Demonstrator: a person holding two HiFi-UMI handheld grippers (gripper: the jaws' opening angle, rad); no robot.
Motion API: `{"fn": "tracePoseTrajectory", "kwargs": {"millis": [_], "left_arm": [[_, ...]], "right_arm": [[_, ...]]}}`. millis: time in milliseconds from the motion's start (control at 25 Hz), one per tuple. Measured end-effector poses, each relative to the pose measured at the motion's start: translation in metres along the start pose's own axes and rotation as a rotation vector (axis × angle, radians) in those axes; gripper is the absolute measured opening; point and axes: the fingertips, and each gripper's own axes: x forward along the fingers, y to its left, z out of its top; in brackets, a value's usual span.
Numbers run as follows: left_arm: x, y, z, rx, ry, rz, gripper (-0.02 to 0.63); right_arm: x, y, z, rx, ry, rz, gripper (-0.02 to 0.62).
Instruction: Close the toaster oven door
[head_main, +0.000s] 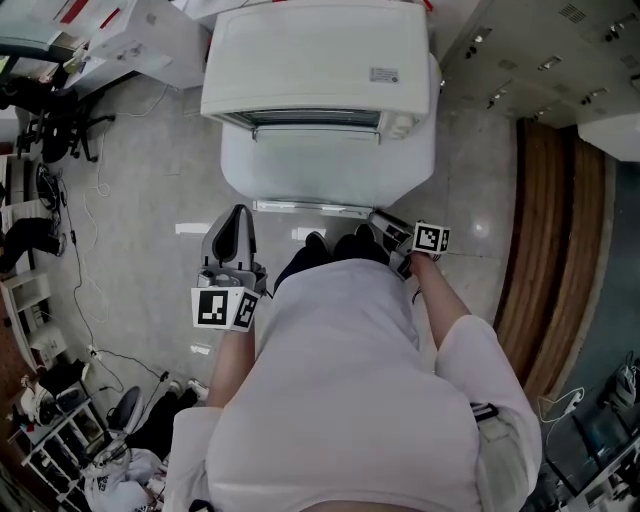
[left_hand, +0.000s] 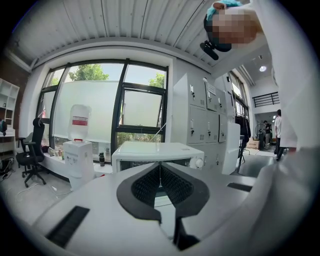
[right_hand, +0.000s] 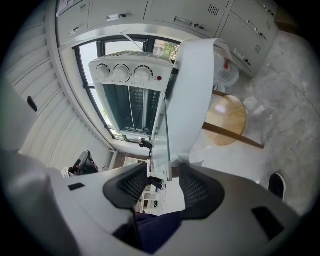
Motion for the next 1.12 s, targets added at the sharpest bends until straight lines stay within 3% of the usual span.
{"fn": "tracePoseTrajectory", "kwargs": {"millis": [320,600,680,1120], "left_arm": [[-0.011,0.013,-0.002,0.013,-0.005,0.042,0.021],[-0.019,0.024,-0.001,0.013,-0.015,0.072,0.021],[-0.02,0.026,-0.001,0.014,-0.016,0.079,0.021],[-0.026,0.035,0.005,0.013,-0.016,0.081,0.021]], "right_arm": [[0.016,0.002,-0.003,0.023,0.045,0.067,0.185],[0.019,-0.003,-0.005,0.051,0.054,0.065,0.175],[0.015,-0.009,-0.006,0.067,0.046,0.03,0.17],[0.017,0.003,-0.002,0.09,-0.022,0.094,0.136]]}}
